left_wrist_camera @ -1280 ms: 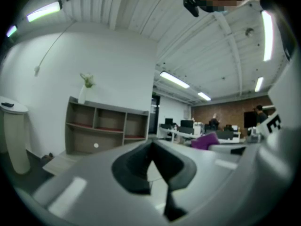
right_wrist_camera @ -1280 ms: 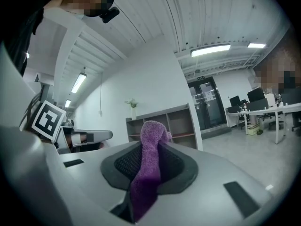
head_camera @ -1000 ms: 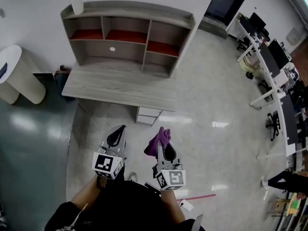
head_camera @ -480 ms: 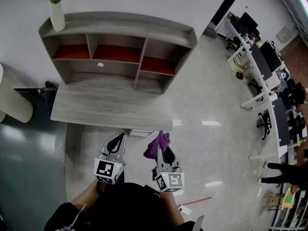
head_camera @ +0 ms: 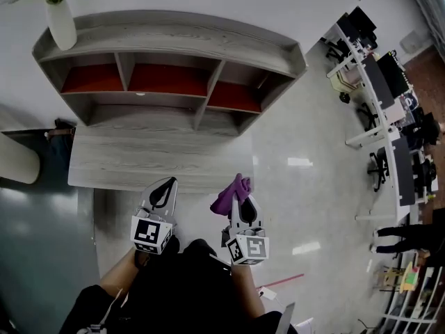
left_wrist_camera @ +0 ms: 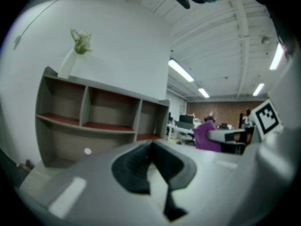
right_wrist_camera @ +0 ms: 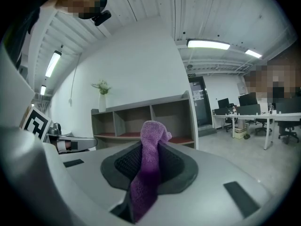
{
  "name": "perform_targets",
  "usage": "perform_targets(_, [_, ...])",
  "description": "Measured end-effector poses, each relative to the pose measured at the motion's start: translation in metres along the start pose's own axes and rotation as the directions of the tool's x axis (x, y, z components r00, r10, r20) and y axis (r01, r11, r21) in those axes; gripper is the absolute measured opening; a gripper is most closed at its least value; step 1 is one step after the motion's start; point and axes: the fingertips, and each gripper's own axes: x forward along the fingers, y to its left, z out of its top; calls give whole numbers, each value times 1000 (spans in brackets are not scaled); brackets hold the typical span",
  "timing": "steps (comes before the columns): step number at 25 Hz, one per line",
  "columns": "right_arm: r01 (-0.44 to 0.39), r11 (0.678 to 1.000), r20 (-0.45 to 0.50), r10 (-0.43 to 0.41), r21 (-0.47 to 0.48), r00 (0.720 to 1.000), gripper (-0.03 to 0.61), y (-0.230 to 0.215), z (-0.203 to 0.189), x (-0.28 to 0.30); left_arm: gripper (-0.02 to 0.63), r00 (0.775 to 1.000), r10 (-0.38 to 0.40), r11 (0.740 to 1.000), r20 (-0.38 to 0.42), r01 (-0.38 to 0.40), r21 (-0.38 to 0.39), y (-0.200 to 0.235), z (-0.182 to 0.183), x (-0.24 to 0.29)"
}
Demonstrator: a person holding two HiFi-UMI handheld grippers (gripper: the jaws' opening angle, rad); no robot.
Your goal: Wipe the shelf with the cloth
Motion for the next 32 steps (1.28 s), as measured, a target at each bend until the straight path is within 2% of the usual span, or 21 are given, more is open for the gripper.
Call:
perform_targets(6, [9, 1000, -6, -9, -11, 1000, 74, -20, 6, 28, 5, 1000, -3, 999, -2, 3, -45, 2, 1, 31])
perform_targets(11, [-20, 1000, 0, 20, -17, 1000, 74, -54, 10, 64, 5, 1000, -10, 1000, -2, 10, -15, -16, 7, 77])
perform_targets(21, [-98, 995, -14, 98, -23, 995, 74, -137, 21, 144, 5, 996, 85, 996, 12, -85, -4, -28, 33, 174])
perform_targets(26, [-68, 997, -40, 67, -29, 997, 74, -164, 23, 175, 5, 995, 96, 995, -7, -96, -12, -22, 38, 196])
perform_targets(32, [-4, 999, -60, 1, -51, 998, 74, -184, 20, 211, 5, 999, 30, 1000, -16, -30, 5, -18, 44, 228])
